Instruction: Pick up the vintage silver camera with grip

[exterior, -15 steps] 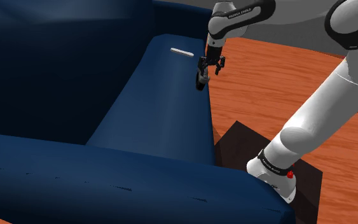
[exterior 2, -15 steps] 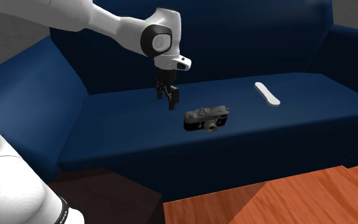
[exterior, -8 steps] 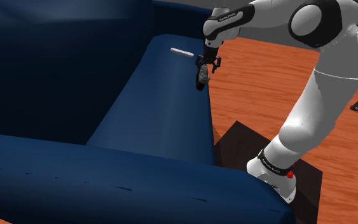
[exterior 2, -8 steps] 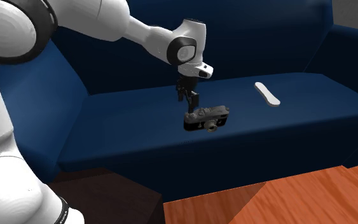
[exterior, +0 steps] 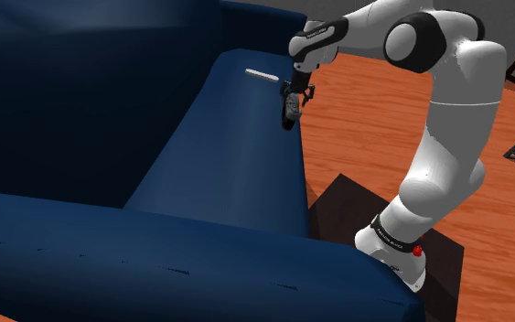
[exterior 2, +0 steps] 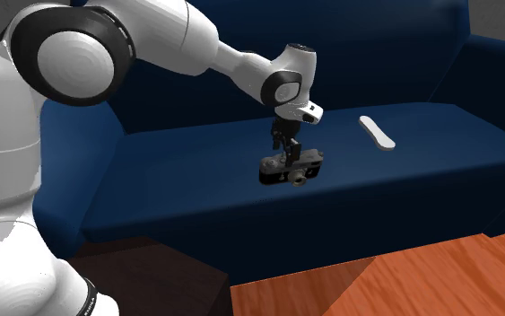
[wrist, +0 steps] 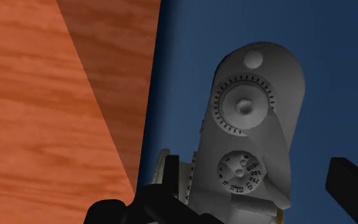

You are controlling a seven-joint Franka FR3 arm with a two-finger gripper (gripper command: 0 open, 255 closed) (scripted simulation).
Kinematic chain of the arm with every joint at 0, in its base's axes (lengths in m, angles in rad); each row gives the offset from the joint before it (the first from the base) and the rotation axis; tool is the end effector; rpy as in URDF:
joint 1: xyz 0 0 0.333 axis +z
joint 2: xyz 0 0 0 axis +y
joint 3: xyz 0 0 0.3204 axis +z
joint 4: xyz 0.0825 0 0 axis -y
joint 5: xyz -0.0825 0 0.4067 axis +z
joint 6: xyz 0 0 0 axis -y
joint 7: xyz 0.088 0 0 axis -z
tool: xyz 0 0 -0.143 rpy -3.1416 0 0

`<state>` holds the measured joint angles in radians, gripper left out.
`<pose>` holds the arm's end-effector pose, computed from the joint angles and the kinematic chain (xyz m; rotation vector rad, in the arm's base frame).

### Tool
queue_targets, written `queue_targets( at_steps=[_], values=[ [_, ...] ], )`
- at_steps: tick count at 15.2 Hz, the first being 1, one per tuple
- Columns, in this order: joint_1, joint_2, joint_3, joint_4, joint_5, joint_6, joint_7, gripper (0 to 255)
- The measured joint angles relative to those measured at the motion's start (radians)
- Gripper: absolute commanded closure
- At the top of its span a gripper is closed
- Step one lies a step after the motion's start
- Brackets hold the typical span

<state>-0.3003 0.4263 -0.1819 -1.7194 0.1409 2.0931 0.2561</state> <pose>0.6066 -0.2958 0.2954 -2.8488 1.1996 0.0595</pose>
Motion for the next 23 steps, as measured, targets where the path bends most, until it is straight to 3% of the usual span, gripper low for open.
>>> queue_targets(
  at_steps=[5, 6, 16, 23],
  values=[
    [-0.002, 0.03, 0.004, -0.021, 0.009, 0.051, -0.006, 0],
    [-0.003, 0.033, 0.004, -0.023, 0.01, 0.056, -0.007, 255],
    [-0.002, 0.034, 0.005, -0.025, 0.011, 0.06, -0.007, 255],
    [-0.001, -0.004, -0.001, -0.002, 0.0, -0.002, 0.0, 255]
  ],
)
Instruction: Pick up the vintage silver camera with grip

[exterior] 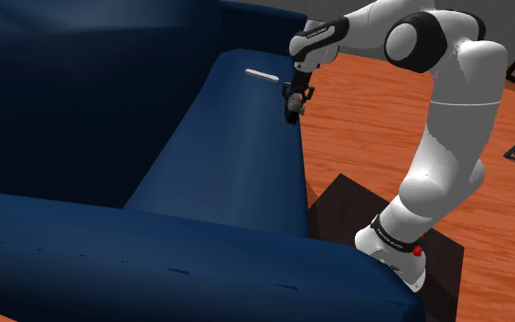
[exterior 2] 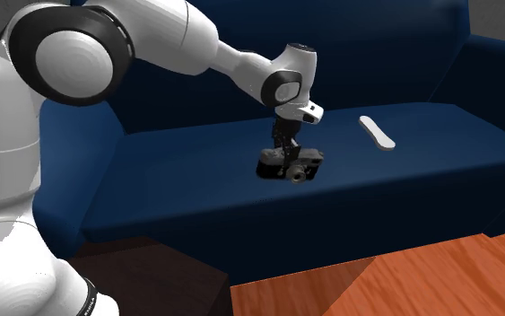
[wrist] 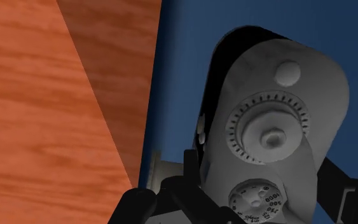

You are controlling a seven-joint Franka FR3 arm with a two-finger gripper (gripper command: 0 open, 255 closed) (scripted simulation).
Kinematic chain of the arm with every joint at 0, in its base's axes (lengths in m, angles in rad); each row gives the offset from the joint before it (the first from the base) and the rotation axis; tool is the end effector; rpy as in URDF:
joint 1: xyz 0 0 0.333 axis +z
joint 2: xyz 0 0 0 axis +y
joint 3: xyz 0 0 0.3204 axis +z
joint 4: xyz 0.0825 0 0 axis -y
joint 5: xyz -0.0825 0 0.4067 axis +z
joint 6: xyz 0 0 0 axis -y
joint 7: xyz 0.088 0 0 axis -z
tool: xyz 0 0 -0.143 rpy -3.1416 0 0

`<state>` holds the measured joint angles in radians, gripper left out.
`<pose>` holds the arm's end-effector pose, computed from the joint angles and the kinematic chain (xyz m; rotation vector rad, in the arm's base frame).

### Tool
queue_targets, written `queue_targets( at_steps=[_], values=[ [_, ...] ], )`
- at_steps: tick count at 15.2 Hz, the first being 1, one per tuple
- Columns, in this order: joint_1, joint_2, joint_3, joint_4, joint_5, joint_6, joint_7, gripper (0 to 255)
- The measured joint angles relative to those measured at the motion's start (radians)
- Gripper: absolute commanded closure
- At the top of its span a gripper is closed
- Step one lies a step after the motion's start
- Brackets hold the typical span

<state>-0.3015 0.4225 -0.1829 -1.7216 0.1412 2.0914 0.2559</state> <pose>0.6053 -0.2968 0.2968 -2.8469 1.2024 0.0594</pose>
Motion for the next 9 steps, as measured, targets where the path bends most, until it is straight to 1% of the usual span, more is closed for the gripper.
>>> queue_targets(
  at_steps=[9],
  values=[
    [0.003, -0.043, -0.005, 0.055, -0.013, -0.098, 0.013, 255]
  ],
)
